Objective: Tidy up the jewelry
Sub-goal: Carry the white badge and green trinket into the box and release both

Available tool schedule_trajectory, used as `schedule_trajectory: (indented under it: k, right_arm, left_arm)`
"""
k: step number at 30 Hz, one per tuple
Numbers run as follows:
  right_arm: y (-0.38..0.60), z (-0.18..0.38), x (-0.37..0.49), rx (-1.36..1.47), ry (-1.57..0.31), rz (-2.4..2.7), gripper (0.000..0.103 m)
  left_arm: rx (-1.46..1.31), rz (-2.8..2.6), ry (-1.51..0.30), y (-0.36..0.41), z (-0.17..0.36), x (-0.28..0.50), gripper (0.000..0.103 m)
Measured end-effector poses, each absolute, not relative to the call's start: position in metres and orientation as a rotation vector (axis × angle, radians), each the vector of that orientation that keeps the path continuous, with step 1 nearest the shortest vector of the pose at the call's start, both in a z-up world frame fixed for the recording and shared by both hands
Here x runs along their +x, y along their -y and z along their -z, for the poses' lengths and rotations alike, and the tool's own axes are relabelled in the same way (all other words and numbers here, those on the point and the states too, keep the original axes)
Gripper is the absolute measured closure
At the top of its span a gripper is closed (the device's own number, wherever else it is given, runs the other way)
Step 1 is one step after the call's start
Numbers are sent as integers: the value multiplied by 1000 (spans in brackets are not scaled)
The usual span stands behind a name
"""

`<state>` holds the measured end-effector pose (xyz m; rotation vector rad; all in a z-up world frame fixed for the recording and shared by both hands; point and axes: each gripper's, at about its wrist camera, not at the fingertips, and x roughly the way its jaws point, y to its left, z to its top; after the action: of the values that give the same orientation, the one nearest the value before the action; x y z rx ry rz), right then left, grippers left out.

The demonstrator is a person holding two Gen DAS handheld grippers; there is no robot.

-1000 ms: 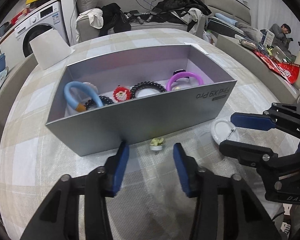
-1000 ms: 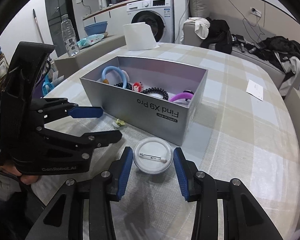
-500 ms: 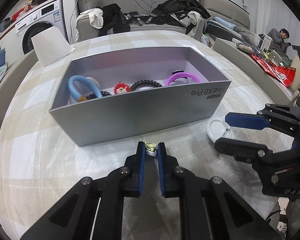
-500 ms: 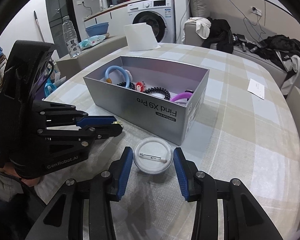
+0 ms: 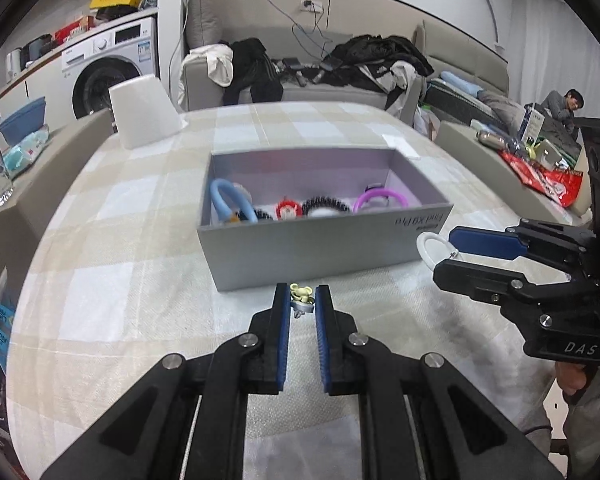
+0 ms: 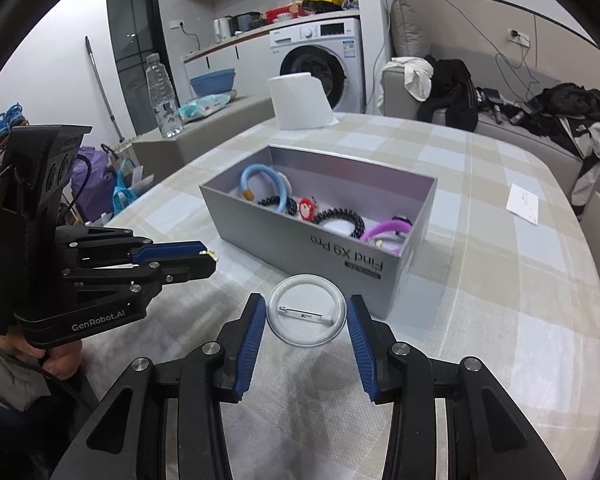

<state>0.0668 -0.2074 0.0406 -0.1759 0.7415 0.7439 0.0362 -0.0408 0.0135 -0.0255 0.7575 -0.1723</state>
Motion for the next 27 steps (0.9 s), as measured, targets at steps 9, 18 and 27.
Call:
schedule_trajectory:
  k: [9, 18, 27]
  right_arm:
    - [204, -68, 91, -99, -697, -703, 62]
    - [187, -64, 128, -79, -714, -665, 62]
    - [184, -47, 141, -86, -757, -645, 62]
  left_arm:
    - [-36, 143, -687, 35, -36, 60, 95]
    - [-49, 118, -707, 28, -24, 99, 95]
    - [-27, 89, -736, 28, -14, 98, 95]
